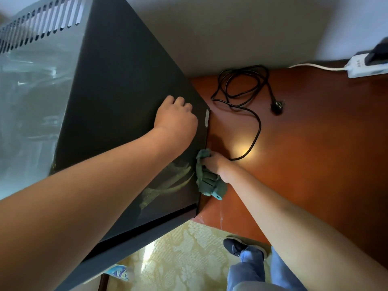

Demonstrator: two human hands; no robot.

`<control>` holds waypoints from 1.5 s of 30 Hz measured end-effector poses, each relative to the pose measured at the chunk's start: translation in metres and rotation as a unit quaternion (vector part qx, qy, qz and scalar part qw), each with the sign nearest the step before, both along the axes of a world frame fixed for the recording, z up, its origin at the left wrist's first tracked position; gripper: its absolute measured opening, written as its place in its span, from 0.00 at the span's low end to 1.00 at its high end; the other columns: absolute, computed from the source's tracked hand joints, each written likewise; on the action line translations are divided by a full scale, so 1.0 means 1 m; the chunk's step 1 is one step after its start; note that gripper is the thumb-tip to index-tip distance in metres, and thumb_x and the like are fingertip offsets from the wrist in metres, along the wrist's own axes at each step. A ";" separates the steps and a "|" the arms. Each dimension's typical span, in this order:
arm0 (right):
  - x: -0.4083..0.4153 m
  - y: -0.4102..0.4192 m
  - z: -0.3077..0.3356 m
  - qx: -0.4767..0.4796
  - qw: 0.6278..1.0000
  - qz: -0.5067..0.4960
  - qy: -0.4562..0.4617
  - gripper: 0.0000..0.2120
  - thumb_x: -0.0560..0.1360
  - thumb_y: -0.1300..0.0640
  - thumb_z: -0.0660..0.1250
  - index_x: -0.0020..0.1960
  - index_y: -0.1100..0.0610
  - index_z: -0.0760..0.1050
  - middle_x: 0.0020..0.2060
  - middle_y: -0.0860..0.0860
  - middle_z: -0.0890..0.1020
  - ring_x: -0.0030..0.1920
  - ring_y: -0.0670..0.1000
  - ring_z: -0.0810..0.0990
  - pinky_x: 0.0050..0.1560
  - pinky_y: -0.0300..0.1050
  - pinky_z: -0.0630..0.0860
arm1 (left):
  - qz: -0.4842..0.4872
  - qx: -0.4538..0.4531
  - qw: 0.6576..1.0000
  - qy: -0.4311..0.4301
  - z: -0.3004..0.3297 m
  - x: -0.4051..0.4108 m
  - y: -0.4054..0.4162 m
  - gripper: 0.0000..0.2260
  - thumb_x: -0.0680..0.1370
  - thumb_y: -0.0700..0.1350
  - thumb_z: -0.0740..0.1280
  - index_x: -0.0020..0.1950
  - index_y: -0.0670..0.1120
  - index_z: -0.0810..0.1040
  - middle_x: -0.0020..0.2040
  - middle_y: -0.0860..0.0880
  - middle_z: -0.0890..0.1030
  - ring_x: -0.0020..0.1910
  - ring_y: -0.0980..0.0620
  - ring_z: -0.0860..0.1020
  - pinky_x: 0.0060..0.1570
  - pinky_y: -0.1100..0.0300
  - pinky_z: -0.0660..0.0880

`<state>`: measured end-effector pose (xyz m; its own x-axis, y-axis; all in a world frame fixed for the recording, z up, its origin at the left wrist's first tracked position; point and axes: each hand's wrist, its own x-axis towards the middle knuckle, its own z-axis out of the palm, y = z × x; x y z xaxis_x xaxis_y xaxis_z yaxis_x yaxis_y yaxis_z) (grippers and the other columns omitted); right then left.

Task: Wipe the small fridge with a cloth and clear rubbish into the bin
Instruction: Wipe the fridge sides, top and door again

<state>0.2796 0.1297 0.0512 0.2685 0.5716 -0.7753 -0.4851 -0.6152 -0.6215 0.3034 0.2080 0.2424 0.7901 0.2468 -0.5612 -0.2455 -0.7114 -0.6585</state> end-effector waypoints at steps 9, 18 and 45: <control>0.041 0.019 -0.005 0.123 0.979 -0.165 0.016 0.19 0.77 0.59 0.64 0.67 0.53 0.75 0.58 0.56 0.82 0.58 0.58 0.82 0.64 0.58 0.77 | 0.001 0.002 1.000 -0.002 -0.003 0.000 0.000 0.16 0.82 0.47 0.60 0.70 0.49 0.74 0.69 0.45 0.72 0.69 0.42 0.67 0.67 0.48 0.63; 0.013 -0.005 0.001 0.057 0.992 -0.091 0.069 0.16 0.79 0.63 0.66 0.66 0.57 0.76 0.54 0.56 0.82 0.51 0.56 0.81 0.47 0.45 0.78 | 0.016 -0.002 1.000 -0.006 -0.004 -0.004 -0.002 0.16 0.82 0.47 0.60 0.69 0.49 0.74 0.70 0.45 0.72 0.70 0.42 0.67 0.69 0.47 0.62; -0.107 -0.039 0.008 0.061 0.987 -0.137 0.057 0.15 0.79 0.64 0.61 0.61 0.49 0.76 0.52 0.56 0.83 0.49 0.53 0.82 0.51 0.47 0.79 | 0.041 0.020 0.997 -0.056 0.043 -0.070 -0.023 0.20 0.82 0.49 0.62 0.73 0.46 0.72 0.77 0.41 0.68 0.77 0.40 0.61 0.79 0.45 0.51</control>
